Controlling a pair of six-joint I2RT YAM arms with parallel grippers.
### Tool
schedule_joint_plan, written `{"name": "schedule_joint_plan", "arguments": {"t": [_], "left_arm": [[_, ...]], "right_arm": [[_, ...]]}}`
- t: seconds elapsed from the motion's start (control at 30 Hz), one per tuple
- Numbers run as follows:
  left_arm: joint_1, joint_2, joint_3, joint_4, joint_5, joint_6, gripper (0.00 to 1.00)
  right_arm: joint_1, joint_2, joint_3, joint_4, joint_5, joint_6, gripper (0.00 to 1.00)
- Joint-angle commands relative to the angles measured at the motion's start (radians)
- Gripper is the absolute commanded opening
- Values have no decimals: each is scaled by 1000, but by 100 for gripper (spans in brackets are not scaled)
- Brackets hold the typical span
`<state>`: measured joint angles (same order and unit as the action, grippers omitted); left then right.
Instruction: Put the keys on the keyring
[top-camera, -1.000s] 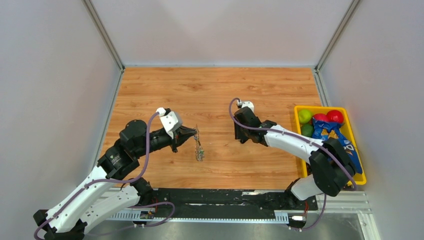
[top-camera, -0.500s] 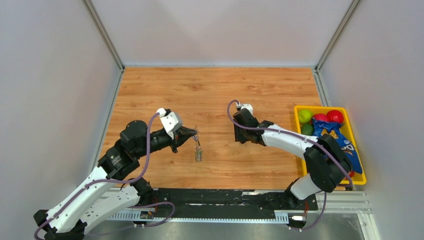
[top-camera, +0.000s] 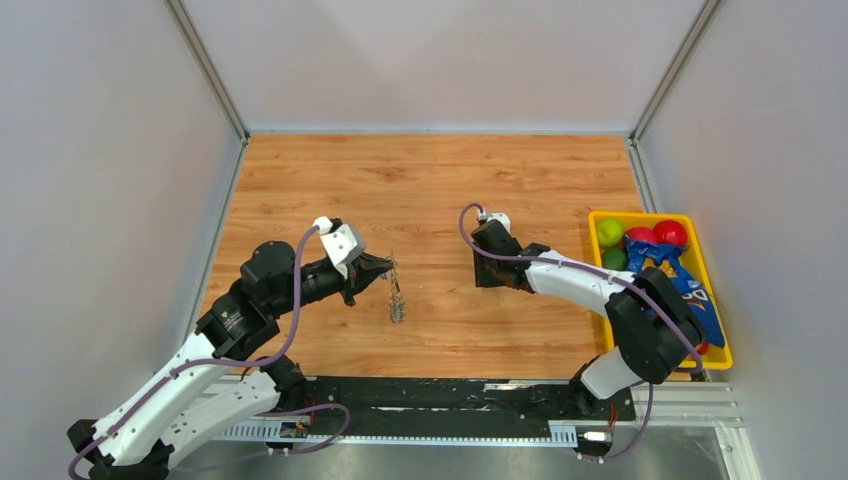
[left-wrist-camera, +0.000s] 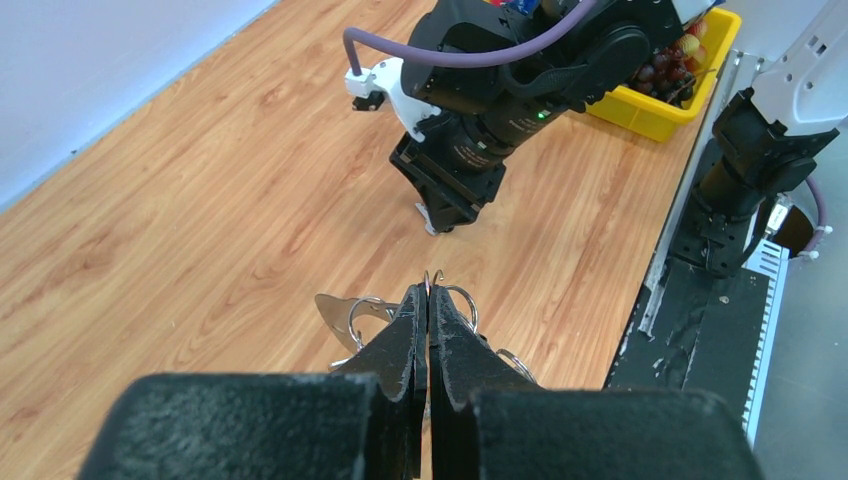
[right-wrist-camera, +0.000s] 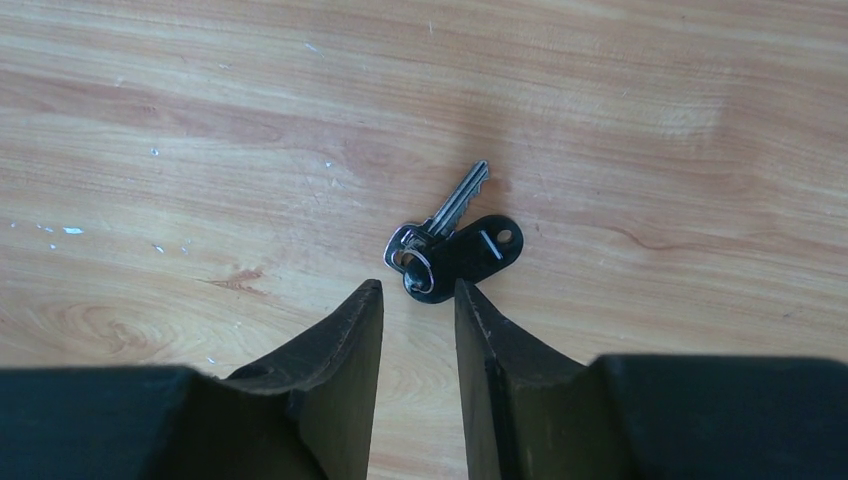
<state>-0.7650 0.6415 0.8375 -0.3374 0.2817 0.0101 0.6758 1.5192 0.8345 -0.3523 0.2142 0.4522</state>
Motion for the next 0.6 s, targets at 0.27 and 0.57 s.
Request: {"name": "schedule_joint_plan", "arguments": {"t": [0.27, 0.57], "left_arm": [[2, -13, 5, 71, 3, 19, 0], [2, -14, 5, 71, 2, 19, 0]], "right_arm": [[-18, 20, -18, 63, -51, 32, 31], [-25, 29, -29, 76, -62, 34, 29]]}}
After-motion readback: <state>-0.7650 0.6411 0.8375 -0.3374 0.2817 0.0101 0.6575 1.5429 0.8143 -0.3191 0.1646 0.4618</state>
